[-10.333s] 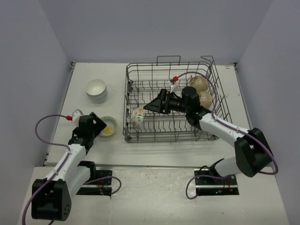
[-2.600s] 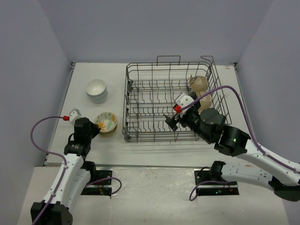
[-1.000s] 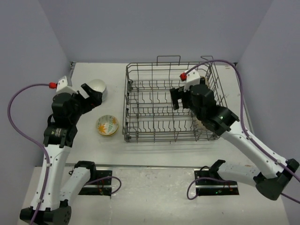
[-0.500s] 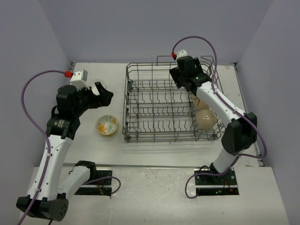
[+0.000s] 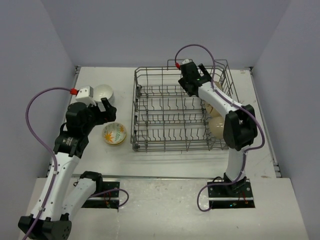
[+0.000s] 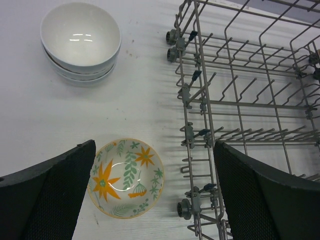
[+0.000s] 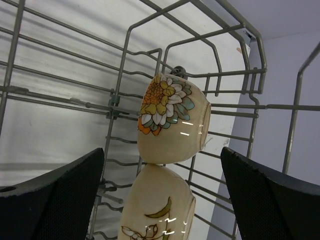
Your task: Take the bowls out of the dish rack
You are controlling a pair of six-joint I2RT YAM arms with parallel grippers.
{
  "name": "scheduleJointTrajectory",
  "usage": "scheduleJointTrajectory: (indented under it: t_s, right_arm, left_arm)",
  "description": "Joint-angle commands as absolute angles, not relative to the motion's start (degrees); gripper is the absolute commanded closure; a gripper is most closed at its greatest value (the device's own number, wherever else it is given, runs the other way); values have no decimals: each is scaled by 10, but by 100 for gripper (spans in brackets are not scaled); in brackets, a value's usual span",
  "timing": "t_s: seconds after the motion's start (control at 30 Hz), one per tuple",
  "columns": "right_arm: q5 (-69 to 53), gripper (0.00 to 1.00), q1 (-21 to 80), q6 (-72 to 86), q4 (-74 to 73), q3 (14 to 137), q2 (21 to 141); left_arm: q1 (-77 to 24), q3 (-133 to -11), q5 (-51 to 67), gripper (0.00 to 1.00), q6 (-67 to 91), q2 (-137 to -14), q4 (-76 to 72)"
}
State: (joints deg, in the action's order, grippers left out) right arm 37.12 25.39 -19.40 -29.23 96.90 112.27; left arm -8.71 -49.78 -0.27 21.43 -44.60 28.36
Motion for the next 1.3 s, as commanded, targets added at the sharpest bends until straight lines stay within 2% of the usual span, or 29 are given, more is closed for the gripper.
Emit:
scheduleJointTrajectory:
  t_s: [0.0, 0.57, 0.77, 1.27]
  right_arm:
    - [395, 1, 230, -204, -280, 976, 1138]
    - [388, 1, 204, -237, -199, 931, 1157]
    - [420, 1, 203, -267, -136, 901, 1152]
    - [450, 1, 195, -293, -94, 882, 1150]
  left_arm:
    - [-99, -498, -46, 0, 199, -437, 264]
    - [-112, -491, -36, 0, 192, -433, 267]
    - [-115, -491, -33, 0, 192, -429, 267]
    - [-121, -490, -20, 0, 186, -427, 264]
